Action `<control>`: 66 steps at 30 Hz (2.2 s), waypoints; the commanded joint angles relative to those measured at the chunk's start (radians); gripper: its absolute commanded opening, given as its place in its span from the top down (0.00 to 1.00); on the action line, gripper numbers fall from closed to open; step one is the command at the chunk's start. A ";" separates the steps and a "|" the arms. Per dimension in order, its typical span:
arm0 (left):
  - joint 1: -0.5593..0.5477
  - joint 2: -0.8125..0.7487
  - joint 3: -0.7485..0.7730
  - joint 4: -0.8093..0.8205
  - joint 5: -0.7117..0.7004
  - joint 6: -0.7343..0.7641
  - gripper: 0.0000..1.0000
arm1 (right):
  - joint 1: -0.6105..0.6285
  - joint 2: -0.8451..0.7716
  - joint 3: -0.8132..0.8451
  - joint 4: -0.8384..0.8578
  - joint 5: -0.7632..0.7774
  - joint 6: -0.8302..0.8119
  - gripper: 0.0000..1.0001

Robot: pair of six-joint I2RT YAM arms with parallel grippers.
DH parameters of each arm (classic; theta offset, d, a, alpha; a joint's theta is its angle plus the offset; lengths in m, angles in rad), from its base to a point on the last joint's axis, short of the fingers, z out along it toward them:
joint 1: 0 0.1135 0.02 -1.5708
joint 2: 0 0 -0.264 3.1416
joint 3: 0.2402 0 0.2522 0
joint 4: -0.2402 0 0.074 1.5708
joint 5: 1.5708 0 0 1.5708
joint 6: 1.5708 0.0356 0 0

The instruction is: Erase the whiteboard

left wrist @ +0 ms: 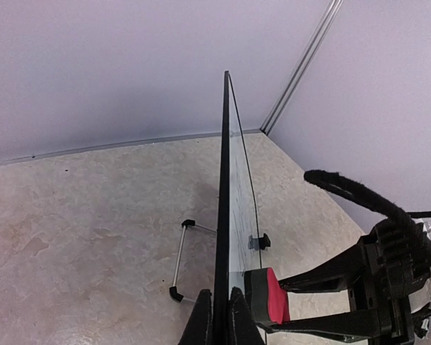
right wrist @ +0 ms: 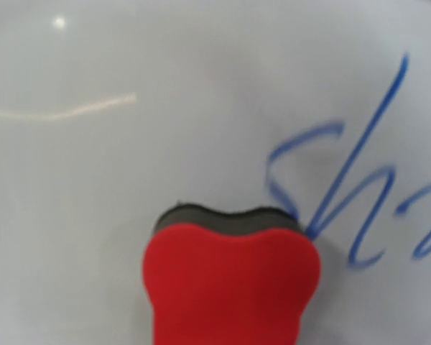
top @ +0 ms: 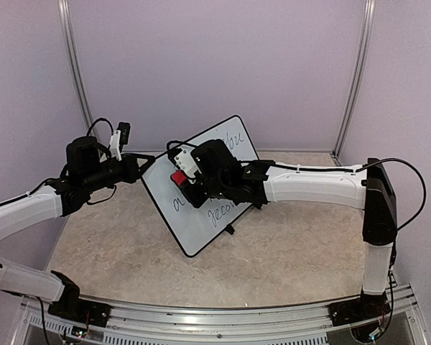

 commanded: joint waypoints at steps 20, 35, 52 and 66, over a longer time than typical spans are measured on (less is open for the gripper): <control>-0.011 -0.030 0.022 0.085 0.065 0.016 1.00 | -0.048 0.018 -0.026 -0.014 -0.054 0.047 0.74; -0.010 -0.029 0.021 0.085 0.060 0.016 1.00 | -0.040 0.001 -0.009 -0.013 -0.054 0.029 0.74; -0.010 -0.029 0.022 0.085 0.062 0.016 1.00 | -0.002 -0.009 -0.093 -0.011 -0.020 0.034 0.74; -0.012 -0.029 0.021 0.085 0.062 0.016 1.00 | -0.039 0.009 -0.051 -0.024 0.022 0.031 0.74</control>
